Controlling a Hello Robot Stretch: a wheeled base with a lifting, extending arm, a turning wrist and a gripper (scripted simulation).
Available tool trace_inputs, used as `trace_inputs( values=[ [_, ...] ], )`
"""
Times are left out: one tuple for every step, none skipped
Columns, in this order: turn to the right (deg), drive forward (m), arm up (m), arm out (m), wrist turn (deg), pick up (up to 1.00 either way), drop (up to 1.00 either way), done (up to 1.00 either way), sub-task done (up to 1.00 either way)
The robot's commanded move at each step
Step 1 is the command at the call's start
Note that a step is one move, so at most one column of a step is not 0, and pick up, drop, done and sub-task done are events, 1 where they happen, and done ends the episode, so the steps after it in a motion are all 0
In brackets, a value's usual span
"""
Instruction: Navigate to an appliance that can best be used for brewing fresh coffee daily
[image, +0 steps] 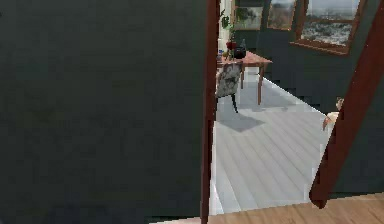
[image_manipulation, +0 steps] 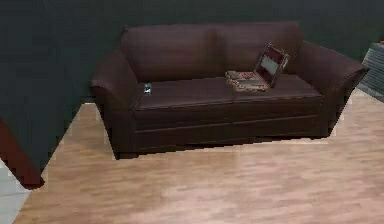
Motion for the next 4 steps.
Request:
trace_inputs(
  values=[
    [24.0,0.00,0.00,0.00,0.0,0.00,0.00,0.00,0.00],
    [0.0,0.10,0.00,0.00,0.0,0.00,0.00,0.00,0.00],
    [3.0,0.00,0.00,0.00,0.0,0.00,0.00,0.00,0.00],
    [0.0,0.90,0.00,0.00,0.0,0.00,0.00,0.00,0.00]
  ],
)
